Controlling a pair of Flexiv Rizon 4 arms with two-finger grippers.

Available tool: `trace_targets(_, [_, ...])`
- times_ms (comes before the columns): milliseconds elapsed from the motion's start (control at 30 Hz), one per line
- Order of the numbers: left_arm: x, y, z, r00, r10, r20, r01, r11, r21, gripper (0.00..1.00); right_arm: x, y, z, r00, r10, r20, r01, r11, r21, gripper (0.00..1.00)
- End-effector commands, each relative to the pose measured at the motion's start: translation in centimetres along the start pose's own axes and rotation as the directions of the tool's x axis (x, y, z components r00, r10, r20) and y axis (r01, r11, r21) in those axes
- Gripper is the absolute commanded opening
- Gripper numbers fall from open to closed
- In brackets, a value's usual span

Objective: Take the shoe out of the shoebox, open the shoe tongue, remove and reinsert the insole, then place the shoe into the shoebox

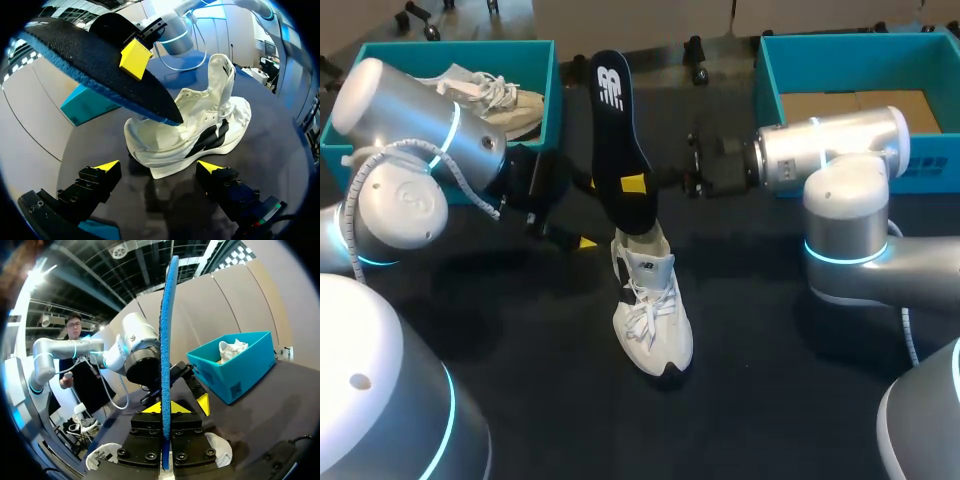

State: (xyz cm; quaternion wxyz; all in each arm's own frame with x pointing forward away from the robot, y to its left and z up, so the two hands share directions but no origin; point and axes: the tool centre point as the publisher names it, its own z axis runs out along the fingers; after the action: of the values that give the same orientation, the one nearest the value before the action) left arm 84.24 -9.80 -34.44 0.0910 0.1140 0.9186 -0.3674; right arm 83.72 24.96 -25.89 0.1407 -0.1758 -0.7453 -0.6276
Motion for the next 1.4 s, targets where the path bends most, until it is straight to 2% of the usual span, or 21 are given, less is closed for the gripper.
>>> trace_targets(33, [0.0, 0.0, 0.1, 1.0, 0.0, 0.0, 0.0, 1.0, -0.003, 1.0, 0.1, 0.0, 0.2, 1.0, 0.0, 0.003, 0.0, 1.0, -0.001, 0.0])
trace_targets(133, [0.0, 0.0, 0.1, 1.0, 0.0, 0.0, 0.0, 1.0, -0.003, 1.0, 0.1, 0.0, 0.2, 1.0, 0.0, 0.003, 0.0, 1.0, -0.001, 0.0])
trace_targets(167, [0.0, 0.0, 0.1, 1.0, 0.0, 0.0, 0.0, 1.0, -0.003, 1.0, -2.4, 1.3, -1.7, 0.996, -0.046, -0.073, 0.048, 0.999, 0.022, 0.0])
trace_targets(200, [0.0, 0.0, 0.1, 1.0, 0.0, 0.0, 0.0, 1.0, -0.003, 1.0, -4.8, 2.4, -3.7, 0.997, -0.031, -0.073, 0.033, 0.999, 0.02, 0.0])
trace_targets(233, [0.0, 0.0, 0.1, 1.0, 0.0, 0.0, 0.0, 1.0, -0.003, 1.0, -5.1, 2.3, -3.9, 0.997, -0.027, -0.07, 0.028, 0.999, 0.015, 0.0])
trace_targets(567, [0.0, 0.0, 0.1, 1.0, 0.0, 0.0, 0.0, 1.0, -0.003, 1.0, -4.6, 1.3, -4.1, 0.998, -0.002, -0.059, 0.002, 1.0, -0.011, 0.0])
trace_targets(800, [0.0, 0.0, 0.1, 1.0, 0.0, 0.0, 0.0, 1.0, -0.003, 1.0, -4.0, 2.0, -4.1, 0.999, -0.004, -0.052, 0.003, 1.0, -0.009, 0.0])
trace_targets(1033, [0.0, 0.0, 0.1, 1.0, 0.0, 0.0, 0.0, 1.0, -0.003, 1.0, -3.1, 2.5, -3.3, 0.998, 0.03, -0.053, -0.032, 0.999, -0.037, 0.0])
trace_targets(1400, [0.0, 0.0, 0.1, 1.0, 0.0, 0.0, 0.0, 1.0, -0.003, 1.0, -1.8, 1.0, -1.8, 0.996, 0.072, -0.047, -0.075, 0.995, -0.069, 0.0])
